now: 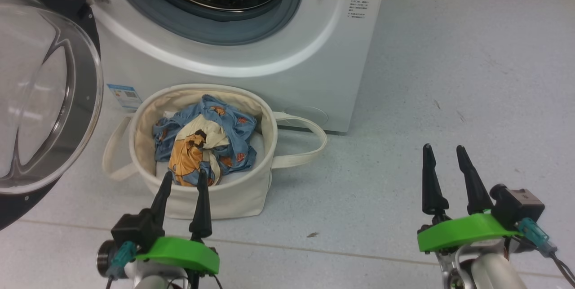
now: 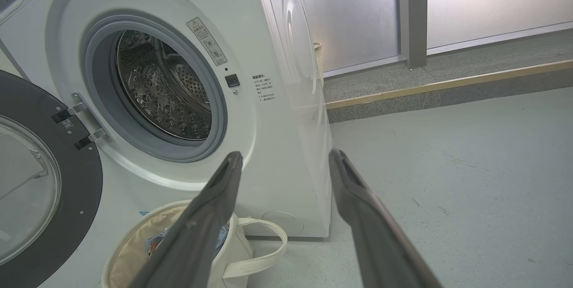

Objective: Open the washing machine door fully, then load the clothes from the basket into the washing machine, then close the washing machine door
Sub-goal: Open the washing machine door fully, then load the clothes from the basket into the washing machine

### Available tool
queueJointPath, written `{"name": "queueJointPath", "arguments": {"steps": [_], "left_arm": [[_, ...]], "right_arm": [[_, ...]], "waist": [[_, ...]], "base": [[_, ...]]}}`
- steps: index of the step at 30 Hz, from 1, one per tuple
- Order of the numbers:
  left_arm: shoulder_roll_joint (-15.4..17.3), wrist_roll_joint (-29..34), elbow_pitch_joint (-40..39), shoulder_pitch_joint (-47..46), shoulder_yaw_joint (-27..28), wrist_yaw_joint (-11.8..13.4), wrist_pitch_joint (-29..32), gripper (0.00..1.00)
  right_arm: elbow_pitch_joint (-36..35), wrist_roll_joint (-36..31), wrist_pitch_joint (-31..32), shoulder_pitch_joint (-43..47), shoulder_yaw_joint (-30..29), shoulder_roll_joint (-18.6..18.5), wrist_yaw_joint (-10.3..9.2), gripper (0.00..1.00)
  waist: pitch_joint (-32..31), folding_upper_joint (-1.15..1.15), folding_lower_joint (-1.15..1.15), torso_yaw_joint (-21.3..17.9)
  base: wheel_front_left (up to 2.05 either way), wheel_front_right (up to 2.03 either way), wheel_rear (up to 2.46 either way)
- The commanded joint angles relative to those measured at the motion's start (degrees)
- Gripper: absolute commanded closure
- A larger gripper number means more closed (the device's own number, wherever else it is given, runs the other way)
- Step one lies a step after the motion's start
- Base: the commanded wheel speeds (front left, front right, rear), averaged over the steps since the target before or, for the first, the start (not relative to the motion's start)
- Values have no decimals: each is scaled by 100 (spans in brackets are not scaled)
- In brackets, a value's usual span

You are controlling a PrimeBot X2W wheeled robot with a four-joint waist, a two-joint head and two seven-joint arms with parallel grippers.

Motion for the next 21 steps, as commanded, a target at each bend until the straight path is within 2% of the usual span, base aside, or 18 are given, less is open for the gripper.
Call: {"name": "queueJointPath", "arguments": {"steps": [1, 12, 18, 21], "left_arm": [[82, 84, -197, -129, 151, 54, -26, 0], [82, 247, -227, -118, 88, 184, -26, 0], [82, 138, -119, -132, 68, 142, -26, 0], [82, -37, -11, -144, 29, 38, -26, 0]], "right_arm": [[-162, -42, -70, -178, 154, 30, 1, 0], [-111, -74, -70, -189, 155, 30, 1, 0], [-66, -72, -70, -210, 166, 30, 1, 0], [-55, -78, -70, -218, 172, 30, 1, 0]], "waist": [[6, 0, 0, 16], [36, 0, 0, 66], [60, 0, 0, 65], [94, 0, 0, 65]], "base": [[0, 0, 0], [0, 0, 0], [0, 0, 0], [0, 0, 0]]}}
